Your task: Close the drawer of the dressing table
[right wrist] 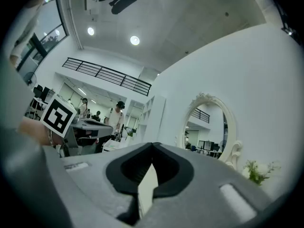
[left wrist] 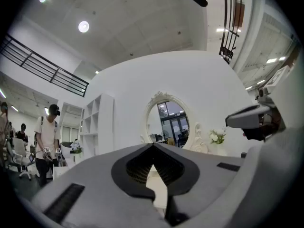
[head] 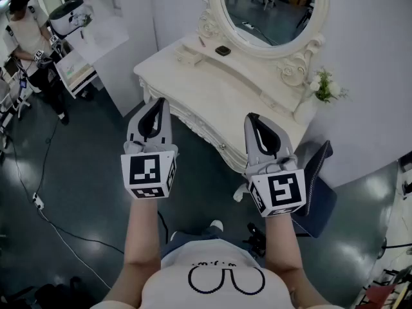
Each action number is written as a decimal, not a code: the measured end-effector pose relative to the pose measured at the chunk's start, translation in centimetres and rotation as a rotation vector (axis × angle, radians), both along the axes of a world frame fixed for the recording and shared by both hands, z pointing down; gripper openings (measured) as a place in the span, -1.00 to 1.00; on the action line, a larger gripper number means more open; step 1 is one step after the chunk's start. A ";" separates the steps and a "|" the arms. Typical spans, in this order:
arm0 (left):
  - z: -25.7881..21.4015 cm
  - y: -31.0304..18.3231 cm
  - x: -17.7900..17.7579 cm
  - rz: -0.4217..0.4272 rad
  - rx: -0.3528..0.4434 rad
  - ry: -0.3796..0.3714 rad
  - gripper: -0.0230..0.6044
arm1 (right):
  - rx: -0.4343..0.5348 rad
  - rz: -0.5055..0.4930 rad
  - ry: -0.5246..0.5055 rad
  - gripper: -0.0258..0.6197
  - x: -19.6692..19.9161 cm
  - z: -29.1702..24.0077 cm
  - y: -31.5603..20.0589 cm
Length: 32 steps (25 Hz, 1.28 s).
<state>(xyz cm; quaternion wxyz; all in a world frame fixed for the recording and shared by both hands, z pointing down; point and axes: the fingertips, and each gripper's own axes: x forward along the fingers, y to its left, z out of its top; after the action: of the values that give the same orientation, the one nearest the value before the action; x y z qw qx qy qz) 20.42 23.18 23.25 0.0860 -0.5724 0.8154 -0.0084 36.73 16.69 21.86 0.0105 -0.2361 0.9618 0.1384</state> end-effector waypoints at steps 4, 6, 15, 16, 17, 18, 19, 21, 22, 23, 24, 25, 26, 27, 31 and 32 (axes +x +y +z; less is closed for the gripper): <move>0.1 -1.1 1.1 -0.044 -0.002 -0.025 -0.93 | -0.007 -0.017 0.000 -0.92 1.3 0.6 -1.7; 0.5 -1.7 1.7 -0.054 -0.008 -0.030 -0.93 | -0.015 -0.026 -0.003 -0.92 2.0 1.2 -2.5; 2.0 -4.2 1.2 -0.080 -0.030 0.012 -0.93 | -0.045 -0.064 -0.018 -0.92 1.7 2.4 -5.8; 1.9 -4.4 0.7 -0.086 -0.018 0.014 -0.93 | -0.047 -0.062 -0.016 -0.92 1.3 2.5 -6.2; 1.9 -4.7 0.1 -0.089 -0.011 0.014 -0.93 | -0.047 -0.060 -0.014 -0.92 0.8 2.6 -6.5; 2.1 -5.1 -0.5 -0.087 -0.008 0.015 -0.93 | -0.047 -0.058 -0.010 -0.92 0.2 2.8 -6.9; 2.2 -5.6 -1.1 -0.077 -0.006 0.020 -0.93 | -0.049 -0.056 -0.005 -0.92 -0.4 3.0 -7.3; 2.8 -6.6 -2.5 -0.042 -0.003 0.048 -0.93 | -0.060 -0.046 0.002 -0.92 -2.0 3.6 -8.2; 3.1 -7.2 -3.4 -0.025 -0.005 0.064 -0.93 | -0.065 -0.040 0.003 -0.92 -2.9 3.9 -8.7; 3.4 -7.8 -4.5 -0.012 -0.010 0.076 -0.93 | -0.068 -0.035 0.003 -0.92 -4.0 4.1 -9.1; 3.6 -8.4 -5.8 -0.004 -0.016 0.083 -0.93 | -0.072 -0.032 0.003 -0.92 -5.2 4.3 -9.6; 3.8 -9.1 -7.1 0.000 -0.023 0.086 -0.93 | -0.076 -0.028 0.005 -0.92 -6.5 4.4 -10.1; 4.0 -9.8 -8.6 0.003 -0.031 0.089 -0.93 | -0.081 -0.024 0.008 -0.92 -7.8 4.6 -10.5; 4.1 -10.5 -10.0 0.010 -0.038 0.092 -0.93 | -0.087 -0.015 0.014 -0.92 -9.1 4.8 -10.9; 4.9 -13.3 -14.9 0.082 -0.056 0.100 -0.93 | -0.114 0.030 0.036 -0.92 -14.1 5.9 -12.5; 5.1 -13.9 -16.1 0.100 -0.055 0.103 -0.93 | -0.120 0.038 0.042 -0.92 -15.4 6.3 -12.9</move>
<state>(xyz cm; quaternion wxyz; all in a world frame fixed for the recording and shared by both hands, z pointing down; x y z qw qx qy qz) 4.34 9.25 28.36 0.0286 -0.6144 0.7885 0.0028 21.32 3.76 28.17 -0.0264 -0.2519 0.9636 0.0856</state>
